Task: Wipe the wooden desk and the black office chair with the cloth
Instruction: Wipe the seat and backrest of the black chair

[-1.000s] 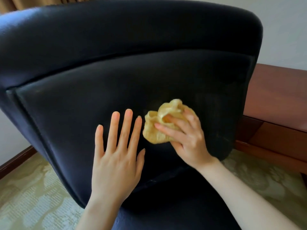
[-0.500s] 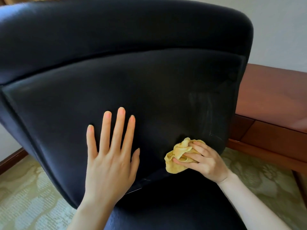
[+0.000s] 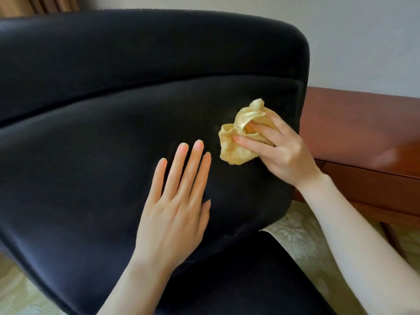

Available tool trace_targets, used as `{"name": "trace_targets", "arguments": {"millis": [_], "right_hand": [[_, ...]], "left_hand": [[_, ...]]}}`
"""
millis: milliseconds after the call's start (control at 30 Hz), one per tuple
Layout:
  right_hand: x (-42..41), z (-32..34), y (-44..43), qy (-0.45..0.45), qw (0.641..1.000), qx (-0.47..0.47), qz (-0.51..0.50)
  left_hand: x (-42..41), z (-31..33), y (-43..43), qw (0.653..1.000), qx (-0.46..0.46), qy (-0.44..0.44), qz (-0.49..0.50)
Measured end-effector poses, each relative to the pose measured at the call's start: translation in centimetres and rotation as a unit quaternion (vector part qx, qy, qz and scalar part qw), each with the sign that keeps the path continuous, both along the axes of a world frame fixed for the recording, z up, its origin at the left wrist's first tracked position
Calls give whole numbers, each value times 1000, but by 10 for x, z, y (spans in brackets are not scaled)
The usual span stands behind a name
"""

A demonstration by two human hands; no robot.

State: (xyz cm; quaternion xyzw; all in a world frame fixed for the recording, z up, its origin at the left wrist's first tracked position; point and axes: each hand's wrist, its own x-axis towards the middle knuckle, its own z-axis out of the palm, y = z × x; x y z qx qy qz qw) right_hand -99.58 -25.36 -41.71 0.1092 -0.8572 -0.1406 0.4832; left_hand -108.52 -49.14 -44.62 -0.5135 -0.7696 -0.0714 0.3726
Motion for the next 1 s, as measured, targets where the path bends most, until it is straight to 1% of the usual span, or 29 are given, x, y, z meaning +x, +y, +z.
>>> {"name": "trace_targets", "arguments": {"millis": [167, 267, 400, 500, 567, 733, 800, 867, 933, 1000], "right_hand": [[-18, 14, -12, 81, 988, -131, -22], [-25, -9, -29, 151, 961, -228, -36], [-22, -55, -46, 213, 937, -273, -54], [-12, -91, -55, 220, 921, -315, -64], [-5, -116, -65, 211, 910, -345, -93], [16, -173, -88, 141, 893, -403, -142], [19, -184, -98, 122, 874, -443, -158], [16, -184, -105, 127, 844, -492, -171], [10, -178, -108, 150, 817, -530, -167], [3, -169, -106, 186, 800, -548, -155]], "left_hand": [[3, 2, 16, 1000, -9, -4, 19], [2, -1, 16, 1000, -14, -1, 23], [-1, -1, 18, 999, -18, 10, 36], [-2, -3, 20, 998, -36, 15, 53], [-3, -5, 20, 997, -46, 23, 61], [-4, -7, 20, 995, -53, 41, 72], [-4, -7, 20, 995, -52, 46, 71], [-4, -7, 20, 996, -48, 44, 66], [-4, -7, 20, 996, -47, 43, 62], [-4, -7, 20, 996, -47, 43, 62]]}}
